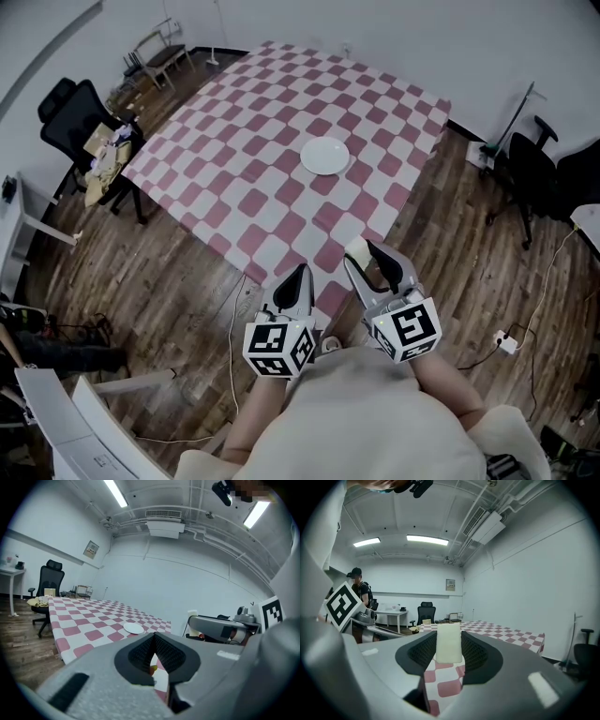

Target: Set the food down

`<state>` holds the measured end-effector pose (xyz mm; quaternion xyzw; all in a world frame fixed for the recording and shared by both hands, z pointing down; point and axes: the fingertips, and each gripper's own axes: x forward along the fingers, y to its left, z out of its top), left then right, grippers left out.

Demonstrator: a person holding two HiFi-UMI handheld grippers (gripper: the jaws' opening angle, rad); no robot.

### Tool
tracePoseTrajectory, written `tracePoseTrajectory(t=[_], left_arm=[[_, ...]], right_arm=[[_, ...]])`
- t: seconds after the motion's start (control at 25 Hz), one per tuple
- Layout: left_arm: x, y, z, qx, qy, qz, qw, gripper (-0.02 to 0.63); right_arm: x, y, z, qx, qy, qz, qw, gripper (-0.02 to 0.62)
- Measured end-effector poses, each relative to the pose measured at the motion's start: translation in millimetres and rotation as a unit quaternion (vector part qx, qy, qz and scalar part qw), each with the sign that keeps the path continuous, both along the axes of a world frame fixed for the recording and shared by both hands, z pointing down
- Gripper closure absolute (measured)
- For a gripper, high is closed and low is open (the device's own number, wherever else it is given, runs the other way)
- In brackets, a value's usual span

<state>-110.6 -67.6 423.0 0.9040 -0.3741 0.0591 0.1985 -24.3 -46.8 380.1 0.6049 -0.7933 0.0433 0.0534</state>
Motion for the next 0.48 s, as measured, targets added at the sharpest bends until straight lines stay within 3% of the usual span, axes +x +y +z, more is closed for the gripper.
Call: tracePoseTrajectory(t=[0.48], left_arm=[[6.6, -26.9, 3.2, -0.007, -0.014, 0.007, 0.9999, 0.598]], right_arm=[[13.2, -30.1, 3.9, -0.008, -0.001, 0.014, 1.000, 0.426]])
